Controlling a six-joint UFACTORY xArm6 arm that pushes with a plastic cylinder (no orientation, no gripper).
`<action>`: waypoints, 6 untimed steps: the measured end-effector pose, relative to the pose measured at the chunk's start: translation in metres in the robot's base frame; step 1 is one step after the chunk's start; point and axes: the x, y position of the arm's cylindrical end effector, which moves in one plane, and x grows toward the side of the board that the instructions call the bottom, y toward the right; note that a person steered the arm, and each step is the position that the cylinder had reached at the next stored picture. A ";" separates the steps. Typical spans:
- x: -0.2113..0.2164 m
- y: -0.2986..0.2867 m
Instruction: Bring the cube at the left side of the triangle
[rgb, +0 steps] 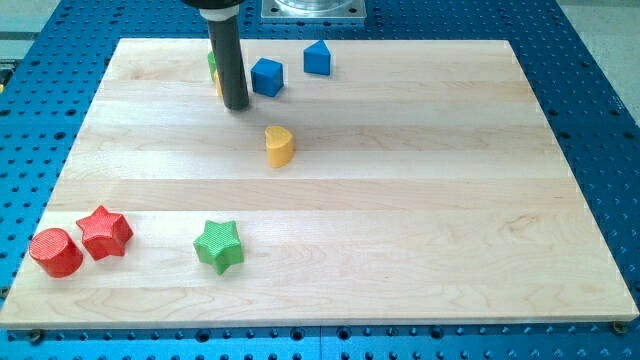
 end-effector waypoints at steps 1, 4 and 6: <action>-0.007 0.011; -0.003 0.043; -0.023 0.061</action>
